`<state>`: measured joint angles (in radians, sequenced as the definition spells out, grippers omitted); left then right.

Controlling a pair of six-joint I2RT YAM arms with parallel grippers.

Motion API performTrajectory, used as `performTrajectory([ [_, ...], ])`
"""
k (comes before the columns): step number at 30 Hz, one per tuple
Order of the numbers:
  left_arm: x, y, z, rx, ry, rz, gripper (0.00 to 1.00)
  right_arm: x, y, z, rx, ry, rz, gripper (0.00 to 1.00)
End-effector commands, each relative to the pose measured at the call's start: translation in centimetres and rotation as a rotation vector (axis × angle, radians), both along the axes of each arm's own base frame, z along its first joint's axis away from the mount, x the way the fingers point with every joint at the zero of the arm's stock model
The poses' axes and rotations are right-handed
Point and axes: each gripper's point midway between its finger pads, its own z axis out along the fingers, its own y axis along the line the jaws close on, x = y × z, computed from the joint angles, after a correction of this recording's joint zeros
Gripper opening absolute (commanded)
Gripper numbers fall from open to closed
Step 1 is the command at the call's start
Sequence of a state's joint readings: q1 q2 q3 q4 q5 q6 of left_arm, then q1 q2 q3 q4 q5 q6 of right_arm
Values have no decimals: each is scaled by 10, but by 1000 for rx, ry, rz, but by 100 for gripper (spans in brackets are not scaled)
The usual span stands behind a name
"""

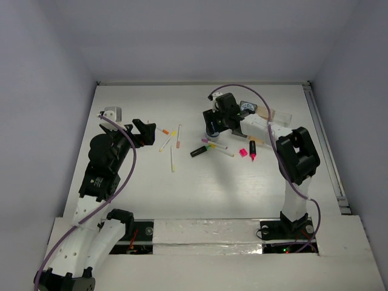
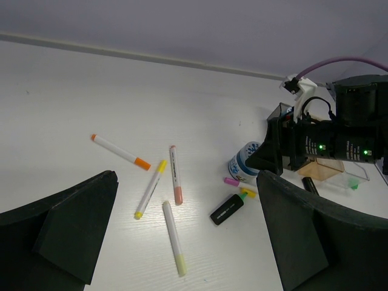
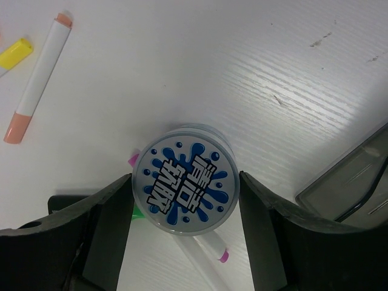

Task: Sort the stationery into containers
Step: Pick up the stationery from the center of the board.

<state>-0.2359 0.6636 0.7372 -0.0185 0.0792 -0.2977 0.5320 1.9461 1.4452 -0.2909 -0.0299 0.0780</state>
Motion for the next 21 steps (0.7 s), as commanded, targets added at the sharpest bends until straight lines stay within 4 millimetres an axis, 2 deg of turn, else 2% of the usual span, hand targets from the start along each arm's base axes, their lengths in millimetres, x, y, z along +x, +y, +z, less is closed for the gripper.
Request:
performTrajectory([
  [1, 0, -5, 22, -26, -71, -22, 99, 11, 8, 16, -2, -50, 5, 57],
  [2, -1, -5, 22, -26, -72, -21, 99, 12, 11, 22, 0, -72, -1, 48],
  [3, -1, -5, 22, -24, -73, -22, 99, 15, 9, 28, 4, -91, -22, 45],
  [5, -1, -4, 23, -26, -74, -21, 99, 20, 12, 44, 43, -138, -31, 44],
  [8, -1, -5, 23, -25, -74, -22, 99, 28, 12, 87, 106, -239, -72, 43],
  [9, -1, -5, 23, -26, -74, -22, 99, 28, 8, 105, 124, -277, -96, 43],
  [10, -2, -4, 23, -27, -75, -21, 99, 28, 7, 114, 141, -299, -100, 43],
  [13, -2, -4, 24, -24, -79, -21, 99, 33, -11, 144, 203, -359, -146, 42],
  [15, -3, -4, 25, -26, -80, -21, 99, 36, -24, 148, 204, -371, -179, 42],
  [16, -3, -4, 25, -25, -81, -21, 99, 40, -40, 149, 193, -374, -214, 42],
  [18, -3, -4, 24, -26, -80, -22, 99, 43, -60, 146, 175, -368, -259, 41],
  [19, -3, -4, 25, -27, -82, -22, 99, 47, -78, 140, 163, -356, -294, 41],
  [21, -3, -6, 25, -27, -82, -30, 99, 47, -94, 142, 169, -361, -330, 41],
])
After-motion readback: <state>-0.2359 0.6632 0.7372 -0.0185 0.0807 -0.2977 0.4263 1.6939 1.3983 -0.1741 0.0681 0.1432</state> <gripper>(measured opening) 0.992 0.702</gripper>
